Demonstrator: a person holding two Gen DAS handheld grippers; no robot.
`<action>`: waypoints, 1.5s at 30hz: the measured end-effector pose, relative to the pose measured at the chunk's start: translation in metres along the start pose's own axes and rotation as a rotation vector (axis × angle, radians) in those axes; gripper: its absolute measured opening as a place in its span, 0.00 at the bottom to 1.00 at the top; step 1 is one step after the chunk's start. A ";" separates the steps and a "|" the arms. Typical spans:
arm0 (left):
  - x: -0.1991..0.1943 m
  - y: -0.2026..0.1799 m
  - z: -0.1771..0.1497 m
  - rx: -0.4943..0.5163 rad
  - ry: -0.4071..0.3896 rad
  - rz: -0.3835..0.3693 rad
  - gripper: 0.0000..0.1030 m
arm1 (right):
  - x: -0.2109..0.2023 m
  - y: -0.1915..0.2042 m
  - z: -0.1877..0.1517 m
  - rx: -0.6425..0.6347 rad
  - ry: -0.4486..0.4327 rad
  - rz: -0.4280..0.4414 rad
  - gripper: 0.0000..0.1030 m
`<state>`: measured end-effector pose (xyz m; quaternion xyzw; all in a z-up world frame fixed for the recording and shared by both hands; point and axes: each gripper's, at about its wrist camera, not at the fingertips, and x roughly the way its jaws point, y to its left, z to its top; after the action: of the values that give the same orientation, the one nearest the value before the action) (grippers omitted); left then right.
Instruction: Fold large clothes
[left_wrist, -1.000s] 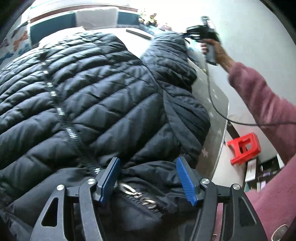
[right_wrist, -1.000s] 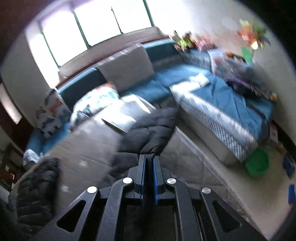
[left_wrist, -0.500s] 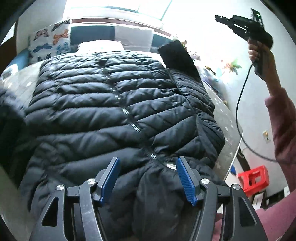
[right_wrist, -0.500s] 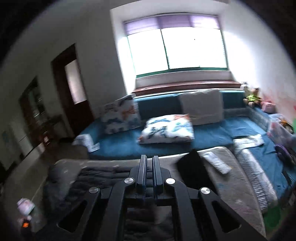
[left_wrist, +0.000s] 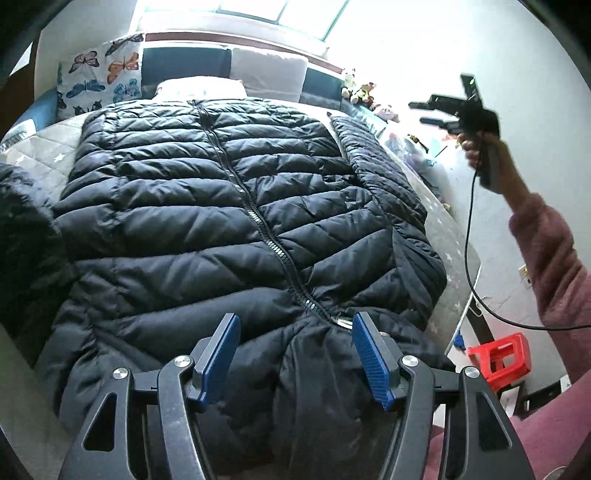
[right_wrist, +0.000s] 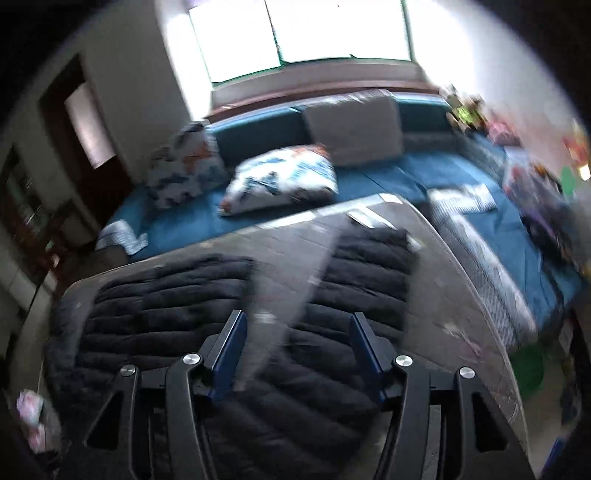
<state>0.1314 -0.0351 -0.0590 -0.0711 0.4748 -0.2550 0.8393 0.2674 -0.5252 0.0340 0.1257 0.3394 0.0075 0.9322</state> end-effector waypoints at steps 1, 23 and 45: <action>0.004 -0.001 0.003 0.003 0.006 0.002 0.65 | 0.013 -0.017 -0.001 0.045 0.018 0.005 0.61; 0.061 0.006 0.049 -0.011 0.113 0.059 0.65 | 0.139 -0.109 -0.011 0.322 0.094 0.207 0.18; -0.071 0.068 -0.005 -0.162 -0.204 0.116 0.65 | -0.112 0.182 -0.014 -0.296 -0.236 0.347 0.11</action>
<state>0.1218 0.0591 -0.0319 -0.1368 0.4094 -0.1583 0.8880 0.1853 -0.3571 0.1375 0.0444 0.1967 0.2024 0.9583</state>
